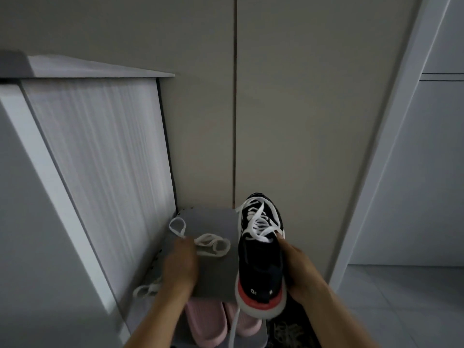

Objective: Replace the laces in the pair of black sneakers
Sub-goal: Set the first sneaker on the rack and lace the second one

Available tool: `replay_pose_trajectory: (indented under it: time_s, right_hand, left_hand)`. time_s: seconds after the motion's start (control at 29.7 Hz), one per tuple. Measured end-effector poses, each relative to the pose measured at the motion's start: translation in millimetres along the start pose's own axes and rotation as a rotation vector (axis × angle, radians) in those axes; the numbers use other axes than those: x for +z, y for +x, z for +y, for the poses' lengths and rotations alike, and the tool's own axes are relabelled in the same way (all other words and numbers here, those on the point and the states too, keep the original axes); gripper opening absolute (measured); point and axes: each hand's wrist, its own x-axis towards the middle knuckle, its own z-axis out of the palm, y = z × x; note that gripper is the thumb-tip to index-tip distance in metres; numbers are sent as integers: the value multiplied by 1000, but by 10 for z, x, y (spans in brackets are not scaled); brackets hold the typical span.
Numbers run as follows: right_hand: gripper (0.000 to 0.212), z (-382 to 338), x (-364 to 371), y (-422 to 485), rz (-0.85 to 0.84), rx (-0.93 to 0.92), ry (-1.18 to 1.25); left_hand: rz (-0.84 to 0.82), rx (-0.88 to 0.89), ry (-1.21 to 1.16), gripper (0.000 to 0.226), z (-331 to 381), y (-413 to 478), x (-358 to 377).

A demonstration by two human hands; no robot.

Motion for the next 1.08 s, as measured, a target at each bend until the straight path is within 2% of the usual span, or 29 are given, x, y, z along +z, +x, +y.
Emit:
replay_pose_trajectory:
  time_s: [0.07, 0.1, 0.13, 0.17, 0.27, 0.34, 0.4, 0.47, 0.57, 0.64, 0.71, 0.77, 0.84, 0.91, 0.94, 0.97, 1.01, 1.08]
  right_hand:
    - [36, -50, 81, 188, 41, 37, -14]
    - [36, -57, 134, 290, 69, 46, -49]
    - [36, -65, 176, 383, 100, 54, -99]
    - [36, -76, 226, 446, 112, 58, -159]
    - [40, -106, 376, 645, 143, 68, -291]
    - [32, -143, 422, 755, 158, 57, -348]
    - [31, -148, 357, 872, 225, 41, -562]
    - [31, -110, 254, 948, 291, 25, -770]
    - [35, -62, 149, 947, 278, 2, -783]
    - [28, -54, 156, 910, 265, -25, -816]
    - [21, -61, 182, 842, 258, -72, -844]
    - [21, -72, 182, 722, 230, -91, -899]
    - [20, -96, 172, 427, 231, -234, -957]
    - [23, -71, 214, -81, 233, -508, -891]
    - [21, -46, 260, -381, 178, -616, -802]
    - [20, 7, 306, -689, 52, -658, -692]
    - [23, 49, 351, -943, -128, -623, -580]
    - [33, 223, 367, -1350, -471, -369, -382]
  left_hand:
    - [171, -221, -561, 10, -63, 81, -268]
    - [232, -274, -854, 11, -40, 62, -454]
    - [291, -273, -1069, 16, 2, 12, -621]
    - [332, -215, -1156, 19, 70, -70, -776]
    - [385, 74, -1015, 22, 254, -362, -1022]
    - [390, 125, -1013, 30, 218, -488, -1051]
    - [370, 55, -1135, 35, 51, -578, -1040]
    - [270, -32, -1192, 31, -111, -718, -971]
    - [90, -113, -1104, 15, -147, -986, -656]
    - [12, -189, -1068, 13, -126, -1117, -519]
    - [-145, -253, -1094, 28, -126, -1228, -426]
    - [-238, -241, -1124, 10, -92, -1360, -446]
    - [-204, -295, -1236, 18, -89, -1480, -525]
    - [-224, -278, -1352, 30, -87, -1526, -667]
    - [-266, -244, -1367, 36, -71, -1521, -732]
    - [-315, -211, -1389, 35, -58, -1537, -803]
    - [-363, -183, -1407, 30, -12, -1533, -851]
    - [-435, -172, -1429, 21, 56, -1627, -894]
